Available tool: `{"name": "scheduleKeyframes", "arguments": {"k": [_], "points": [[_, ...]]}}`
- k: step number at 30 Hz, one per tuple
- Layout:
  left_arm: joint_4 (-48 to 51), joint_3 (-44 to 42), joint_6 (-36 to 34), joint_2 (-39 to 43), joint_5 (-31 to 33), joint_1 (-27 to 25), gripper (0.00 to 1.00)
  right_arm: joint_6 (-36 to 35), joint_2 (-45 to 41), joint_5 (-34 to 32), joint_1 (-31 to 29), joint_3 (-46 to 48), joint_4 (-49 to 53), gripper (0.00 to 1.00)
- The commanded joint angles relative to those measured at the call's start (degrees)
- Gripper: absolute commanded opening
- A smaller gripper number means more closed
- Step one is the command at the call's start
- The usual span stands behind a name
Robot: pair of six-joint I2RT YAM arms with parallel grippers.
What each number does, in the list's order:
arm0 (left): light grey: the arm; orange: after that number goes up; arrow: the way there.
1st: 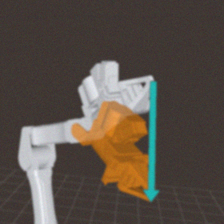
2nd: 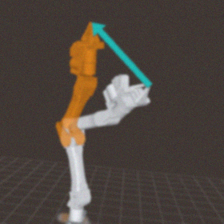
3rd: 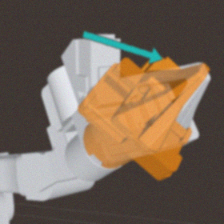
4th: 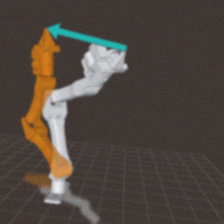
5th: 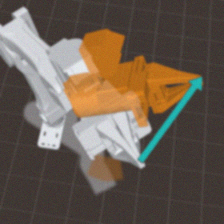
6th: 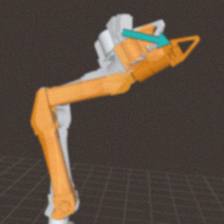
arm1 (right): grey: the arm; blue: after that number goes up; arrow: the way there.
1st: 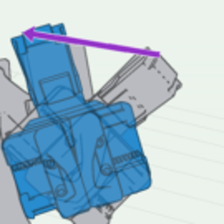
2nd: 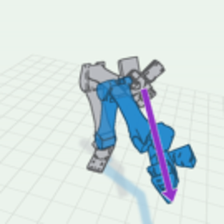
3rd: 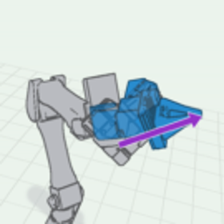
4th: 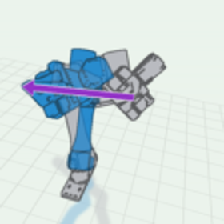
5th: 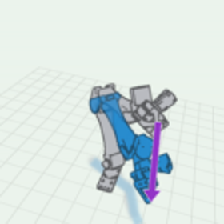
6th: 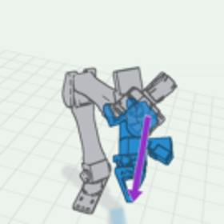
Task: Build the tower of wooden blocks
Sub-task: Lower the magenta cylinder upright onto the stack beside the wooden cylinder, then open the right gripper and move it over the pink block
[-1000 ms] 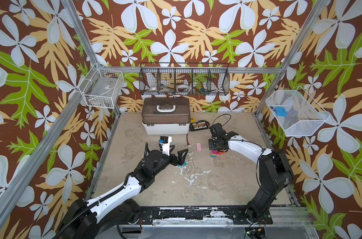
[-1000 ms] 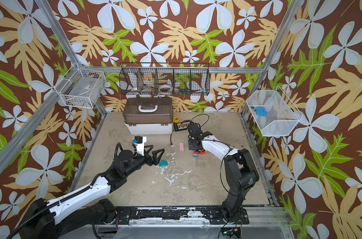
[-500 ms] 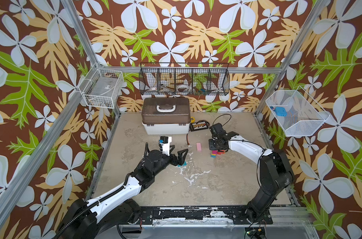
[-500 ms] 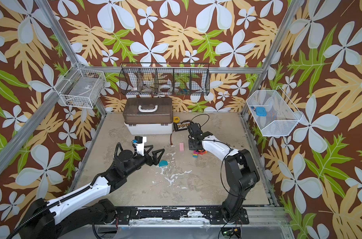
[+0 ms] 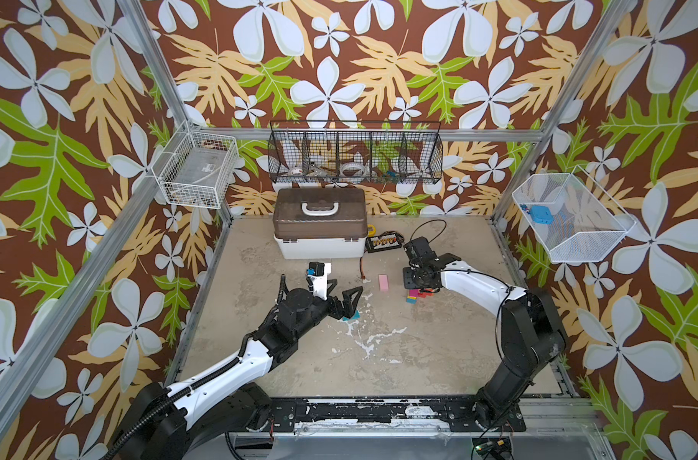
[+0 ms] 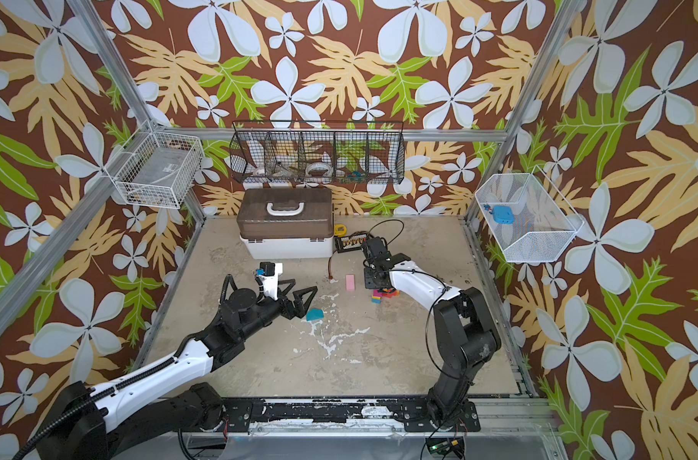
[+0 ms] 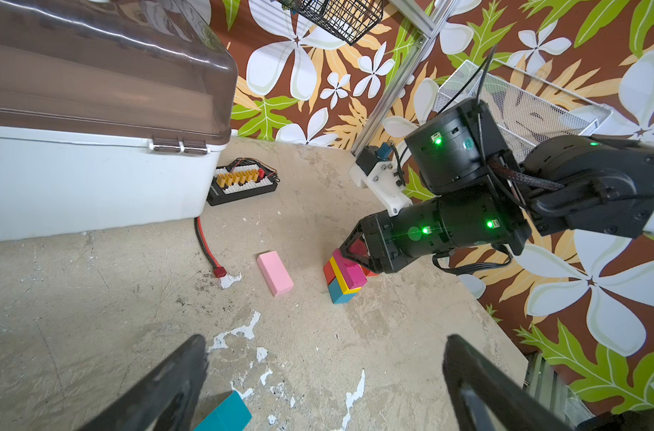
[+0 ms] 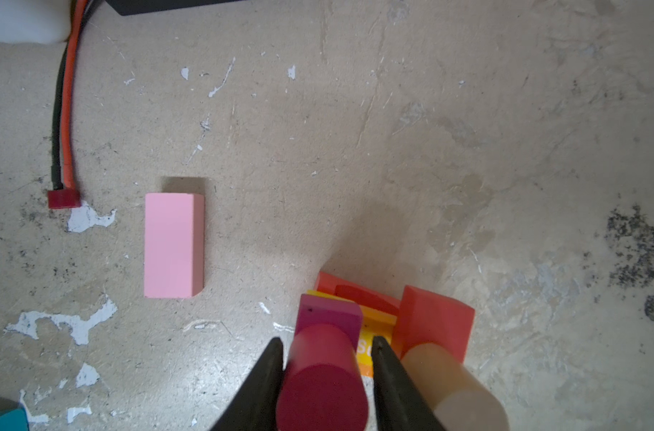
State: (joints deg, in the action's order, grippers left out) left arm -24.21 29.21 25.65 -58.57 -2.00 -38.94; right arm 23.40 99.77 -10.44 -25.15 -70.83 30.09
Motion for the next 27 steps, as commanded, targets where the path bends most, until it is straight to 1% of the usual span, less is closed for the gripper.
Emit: {"name": "scheduleKeyframes", "arguments": {"k": [1, 7, 11, 15, 18, 22, 24, 27], "points": [[-0.84, 0.06, -0.01, 0.12, -0.21, -0.07, 1.00, 0.16, -0.45, -0.63, 0.01, 0.09, 0.68, 0.41], [-0.84, 0.06, -0.01, 0.16, -0.29, -0.09, 1.00, 0.00, -0.62, 0.09, 0.01, 0.12, 0.54, 0.41], [-0.88, -0.02, 0.00, 0.20, -0.02, -0.04, 1.00, 0.06, -2.03, 0.59, -0.02, -0.03, 0.59, 0.48], [-0.68, -0.26, -0.08, 0.59, 1.36, -0.06, 1.00, -0.02, -5.71, 1.03, -0.24, -0.75, 1.35, 0.53], [0.14, -0.77, 0.27, 1.63, 4.73, -0.08, 1.00, -0.02, -9.87, 0.57, -1.40, -1.26, 1.71, 0.58], [3.50, -1.41, 1.63, 4.55, 13.46, -0.08, 1.00, 0.12, -13.35, -1.93, -6.15, -2.71, 1.52, 0.67], [4.53, -2.08, 2.40, 6.34, 16.77, -0.08, 1.00, 0.26, -12.29, -1.99, -8.19, -4.48, 1.47, 0.69], [4.82, -3.34, 2.77, 8.91, 20.44, -0.05, 1.00, 0.33, -8.01, 1.52, -8.95, -7.66, 1.38, 0.69]]}}
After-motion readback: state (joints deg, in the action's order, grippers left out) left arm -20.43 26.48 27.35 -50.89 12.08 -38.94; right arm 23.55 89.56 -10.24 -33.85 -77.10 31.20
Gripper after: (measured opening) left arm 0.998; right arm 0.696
